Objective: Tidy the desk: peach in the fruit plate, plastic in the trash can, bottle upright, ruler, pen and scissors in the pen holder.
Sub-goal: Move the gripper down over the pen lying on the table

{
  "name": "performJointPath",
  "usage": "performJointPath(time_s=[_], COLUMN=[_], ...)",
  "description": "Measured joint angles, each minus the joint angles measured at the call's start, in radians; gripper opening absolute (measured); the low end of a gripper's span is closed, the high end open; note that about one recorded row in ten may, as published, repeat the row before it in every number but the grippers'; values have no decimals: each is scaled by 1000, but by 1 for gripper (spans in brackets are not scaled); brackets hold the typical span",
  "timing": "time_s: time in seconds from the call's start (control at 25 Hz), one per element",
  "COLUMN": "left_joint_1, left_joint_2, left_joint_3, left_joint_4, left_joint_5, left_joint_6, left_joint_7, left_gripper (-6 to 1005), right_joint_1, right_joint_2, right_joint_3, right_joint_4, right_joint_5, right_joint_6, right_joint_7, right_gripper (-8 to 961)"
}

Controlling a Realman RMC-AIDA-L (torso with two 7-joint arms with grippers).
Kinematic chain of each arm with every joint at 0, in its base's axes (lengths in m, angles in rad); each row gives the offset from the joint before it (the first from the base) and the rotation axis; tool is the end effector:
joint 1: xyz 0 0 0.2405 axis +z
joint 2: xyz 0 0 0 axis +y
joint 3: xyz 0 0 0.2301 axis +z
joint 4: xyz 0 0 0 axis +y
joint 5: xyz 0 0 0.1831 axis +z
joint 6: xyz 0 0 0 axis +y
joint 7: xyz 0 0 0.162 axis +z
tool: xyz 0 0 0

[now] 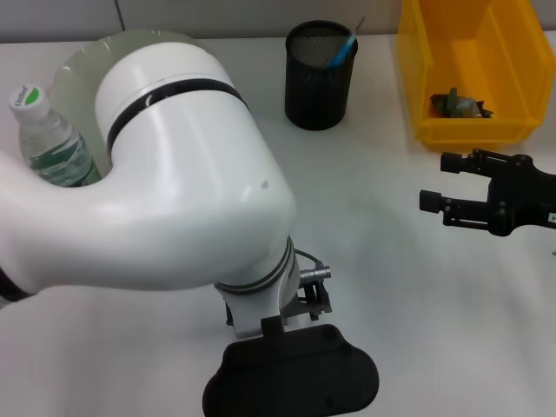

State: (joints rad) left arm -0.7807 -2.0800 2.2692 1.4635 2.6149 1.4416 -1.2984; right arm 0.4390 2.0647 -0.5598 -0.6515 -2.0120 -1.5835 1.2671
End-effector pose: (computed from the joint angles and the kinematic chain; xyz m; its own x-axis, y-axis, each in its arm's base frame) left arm -0.1139 0.2424 -0.1091 -0.0264 -0.9768 -0.2127 -0.7973 -0.1078 0.5938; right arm 0.2530 0.2880 0.0157 0.7751 -0.3112 -0.5499 -0.5039 -0.8296 -0.2408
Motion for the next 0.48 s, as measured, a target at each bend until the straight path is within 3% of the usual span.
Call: performJointPath(time_s=[0.16, 0.36, 0.48], left_joint_1=[-7, -22, -28], left_joint_2=[0, 0, 0], left_joint_3=[4, 4, 6], left_joint_4=[-29, -60, -67], left_joint_5=[-6, -19, -19], left_joint_6=[-16, -27, -29], left_joint_7=[-1, -18, -33], left_gripper=[741, 639, 638], right_joint_1=[0, 1, 5], right_joint_2=[0, 0, 0], right_joint_3=[0, 0, 0], right_joint_4=[-7, -7, -8], right_joint_5=[0, 0, -1], right_joint_6=[0, 0, 8], right_joint_7=[2, 0, -2], right_gripper=[776, 776, 776])
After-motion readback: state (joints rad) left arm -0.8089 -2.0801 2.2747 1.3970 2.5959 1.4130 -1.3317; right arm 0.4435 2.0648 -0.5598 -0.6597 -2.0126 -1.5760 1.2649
